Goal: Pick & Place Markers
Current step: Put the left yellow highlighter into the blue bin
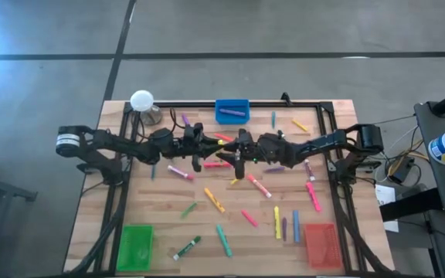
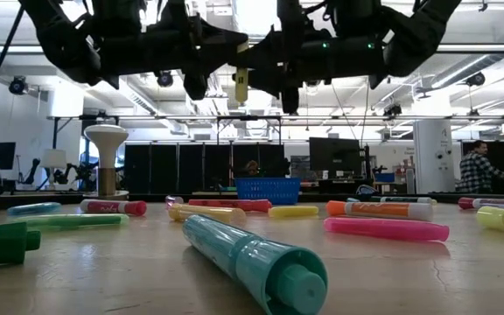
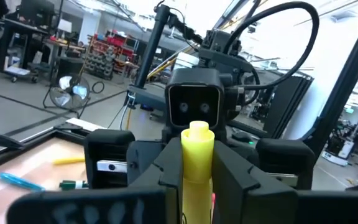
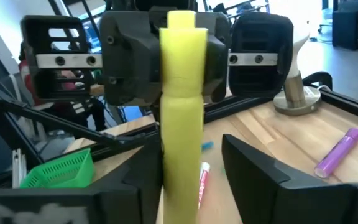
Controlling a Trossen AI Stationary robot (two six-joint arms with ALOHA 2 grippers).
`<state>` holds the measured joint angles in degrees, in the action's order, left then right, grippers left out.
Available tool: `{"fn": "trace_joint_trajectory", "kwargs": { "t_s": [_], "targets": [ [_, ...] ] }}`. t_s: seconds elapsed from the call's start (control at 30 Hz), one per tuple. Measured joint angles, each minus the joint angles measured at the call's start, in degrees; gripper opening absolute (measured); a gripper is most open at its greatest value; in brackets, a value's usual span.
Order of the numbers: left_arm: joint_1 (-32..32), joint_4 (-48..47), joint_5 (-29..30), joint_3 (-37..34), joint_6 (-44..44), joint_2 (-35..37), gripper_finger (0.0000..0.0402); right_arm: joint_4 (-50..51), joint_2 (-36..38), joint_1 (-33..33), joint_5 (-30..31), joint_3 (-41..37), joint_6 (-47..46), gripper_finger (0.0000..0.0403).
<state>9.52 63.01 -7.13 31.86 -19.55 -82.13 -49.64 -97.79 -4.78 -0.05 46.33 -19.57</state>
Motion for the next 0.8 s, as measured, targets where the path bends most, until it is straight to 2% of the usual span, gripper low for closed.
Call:
{"fn": "trace_joint_trajectory", "kwargs": {
  "t_s": [0.23, 0.37, 0.47, 0.6, 0.8],
  "targets": [
    [-0.1, -1.8, -0.7, -0.1, 2.2, 0.0, 0.0081, 4.4, 2.1, 0.3, -0.3, -0.8, 1.0, 0.0067],
    [0.0, -3.4, -0.8, -0.2, 4.8, 1.0, 0.0096, 10.5, 4.6, 1.3, 0.2, -1.1, 1.7, 0.0060],
    [0.0, -3.3, -0.8, -0.3, 6.7, 2.1, 0.0098, 20.0, 8.7, 3.1, 0.8, -1.1, 1.6, 0.0063],
    [0.0, -4.0, -0.8, -0.3, 8.2, 3.1, 0.0099, 36.6, 16.1, 7.9, 5.7, -1.1, -1.6, 0.0066],
    [0.0, -4.6, -0.7, -0.3, 9.4, 3.1, 0.0099, 60.2, 26.7, 18.1, 9.6, -1.1, -20.8, 0.0067]
  ]
}}
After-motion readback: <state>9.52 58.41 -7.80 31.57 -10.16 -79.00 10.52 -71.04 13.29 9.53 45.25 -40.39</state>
